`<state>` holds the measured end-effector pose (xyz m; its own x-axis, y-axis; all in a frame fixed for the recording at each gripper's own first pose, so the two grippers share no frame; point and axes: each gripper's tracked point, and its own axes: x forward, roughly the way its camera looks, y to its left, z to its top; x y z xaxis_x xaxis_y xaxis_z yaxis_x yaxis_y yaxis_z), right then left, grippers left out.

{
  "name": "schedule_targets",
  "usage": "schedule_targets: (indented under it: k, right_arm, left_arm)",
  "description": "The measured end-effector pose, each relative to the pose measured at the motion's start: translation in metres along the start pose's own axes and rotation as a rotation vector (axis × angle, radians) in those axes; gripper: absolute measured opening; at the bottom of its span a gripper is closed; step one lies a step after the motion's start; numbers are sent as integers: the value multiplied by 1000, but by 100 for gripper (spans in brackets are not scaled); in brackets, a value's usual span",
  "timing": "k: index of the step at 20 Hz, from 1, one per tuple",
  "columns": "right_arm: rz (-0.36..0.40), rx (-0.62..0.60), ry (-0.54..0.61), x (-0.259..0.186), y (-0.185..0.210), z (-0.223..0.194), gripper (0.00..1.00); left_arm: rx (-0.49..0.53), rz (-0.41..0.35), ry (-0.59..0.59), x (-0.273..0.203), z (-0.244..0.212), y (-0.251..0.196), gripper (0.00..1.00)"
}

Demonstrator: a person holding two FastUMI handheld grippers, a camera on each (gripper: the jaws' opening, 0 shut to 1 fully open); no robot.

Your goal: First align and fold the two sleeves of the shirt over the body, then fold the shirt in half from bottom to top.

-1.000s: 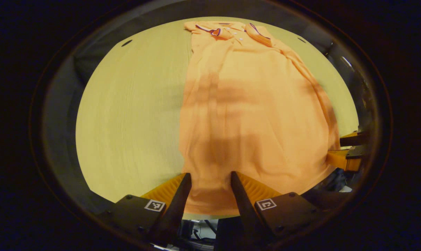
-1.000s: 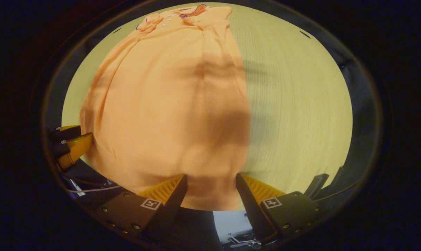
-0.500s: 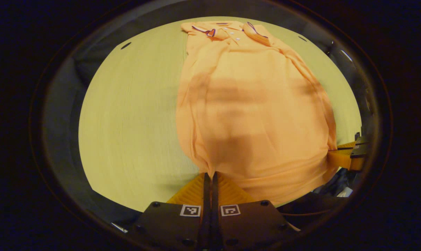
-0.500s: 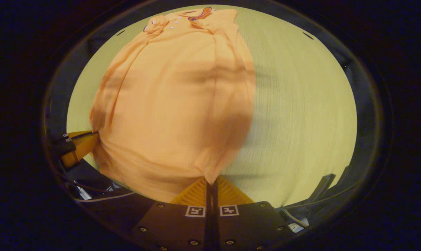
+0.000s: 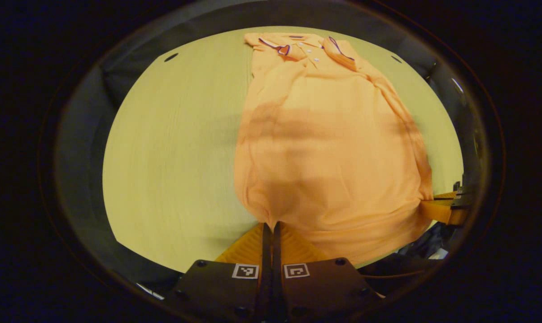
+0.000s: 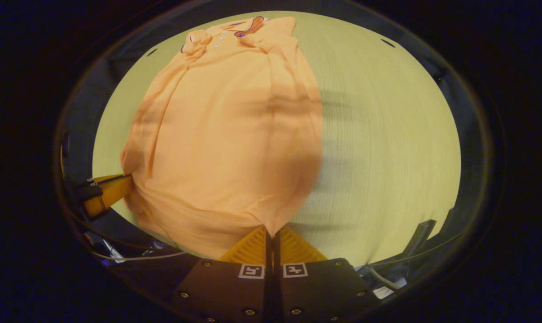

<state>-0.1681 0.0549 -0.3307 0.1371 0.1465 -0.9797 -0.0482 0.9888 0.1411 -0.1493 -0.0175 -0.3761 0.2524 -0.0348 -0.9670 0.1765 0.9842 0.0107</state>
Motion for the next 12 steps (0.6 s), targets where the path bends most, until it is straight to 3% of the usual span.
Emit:
schedule_targets:
  k: [12]
  right_arm:
    - [29,24,-181,-45,-1,125,1]
  left_arm:
    - [-48,16,-163,-29,119,19,6]
